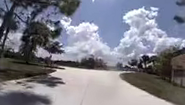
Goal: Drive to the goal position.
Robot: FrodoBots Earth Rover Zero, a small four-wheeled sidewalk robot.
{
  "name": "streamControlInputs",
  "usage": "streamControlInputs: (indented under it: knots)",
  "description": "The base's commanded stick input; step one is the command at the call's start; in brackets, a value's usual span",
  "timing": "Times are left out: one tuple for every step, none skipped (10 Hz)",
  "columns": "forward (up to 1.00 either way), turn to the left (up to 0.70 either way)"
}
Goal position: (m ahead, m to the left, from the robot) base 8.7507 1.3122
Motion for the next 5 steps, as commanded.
streamControlInputs:
  knots:
    - [0.85, -0.01]
    - [0.85, -0.01]
    - [0.85, -0.01]
    - [0.85, -0.01]
    - [0.85, -0.01]
